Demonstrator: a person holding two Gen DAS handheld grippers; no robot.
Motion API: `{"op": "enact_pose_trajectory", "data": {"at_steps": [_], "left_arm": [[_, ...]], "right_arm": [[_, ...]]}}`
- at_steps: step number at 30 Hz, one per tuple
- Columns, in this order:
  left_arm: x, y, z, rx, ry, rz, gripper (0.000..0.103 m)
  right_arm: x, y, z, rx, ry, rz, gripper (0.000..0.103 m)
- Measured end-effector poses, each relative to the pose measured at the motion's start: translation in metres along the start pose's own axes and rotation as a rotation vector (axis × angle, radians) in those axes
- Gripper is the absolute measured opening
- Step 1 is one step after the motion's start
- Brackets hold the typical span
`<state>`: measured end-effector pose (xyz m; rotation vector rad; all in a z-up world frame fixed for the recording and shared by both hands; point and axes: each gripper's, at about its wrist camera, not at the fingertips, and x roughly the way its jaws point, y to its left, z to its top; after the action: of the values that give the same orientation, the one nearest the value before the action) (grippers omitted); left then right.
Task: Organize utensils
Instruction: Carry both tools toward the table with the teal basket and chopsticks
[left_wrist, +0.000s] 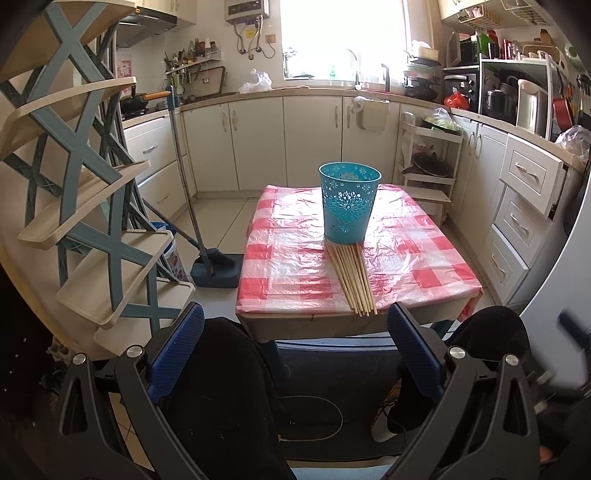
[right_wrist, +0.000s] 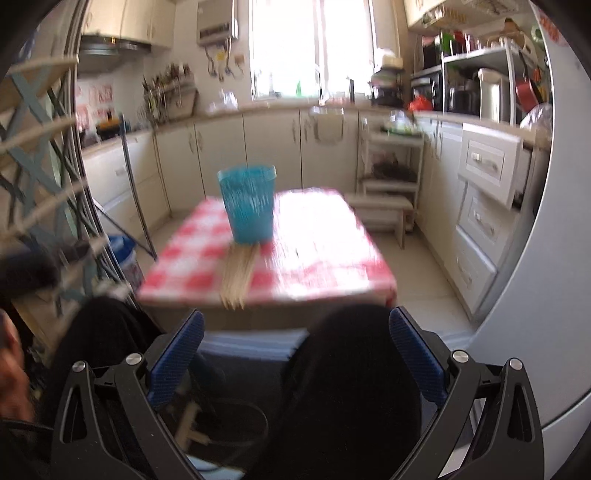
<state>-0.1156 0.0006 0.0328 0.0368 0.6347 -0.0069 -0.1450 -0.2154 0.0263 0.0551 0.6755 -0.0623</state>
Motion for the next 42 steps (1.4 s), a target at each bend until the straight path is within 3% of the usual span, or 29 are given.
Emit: {"op": "enact_pose_trajectory", "data": {"at_steps": [5,11,25,42], "left_arm": [[-0.014,0.008,0.008,-0.008,-0.028,0.01,0.095],[-0.038,0.016,0.007,-0.011,-0.049,0.006,0.095],[-0.068,0.032,0.001,-0.047,-0.077,0.007,0.095],[-0.072,0.03,0.002,-0.041,-0.08,0.0,0.095]], "right_arm": [[-0.029,0.016,0.026,0.049,-0.019,0.046,0.096],[-0.043,0.041,0.004,0.042,0.045,0.112,0.096],[-0.058,0.048,0.003,0.049,0.018,0.123,0.096],[-0.059,0.051,0.0,0.041,0.024,0.132,0.096]]}}
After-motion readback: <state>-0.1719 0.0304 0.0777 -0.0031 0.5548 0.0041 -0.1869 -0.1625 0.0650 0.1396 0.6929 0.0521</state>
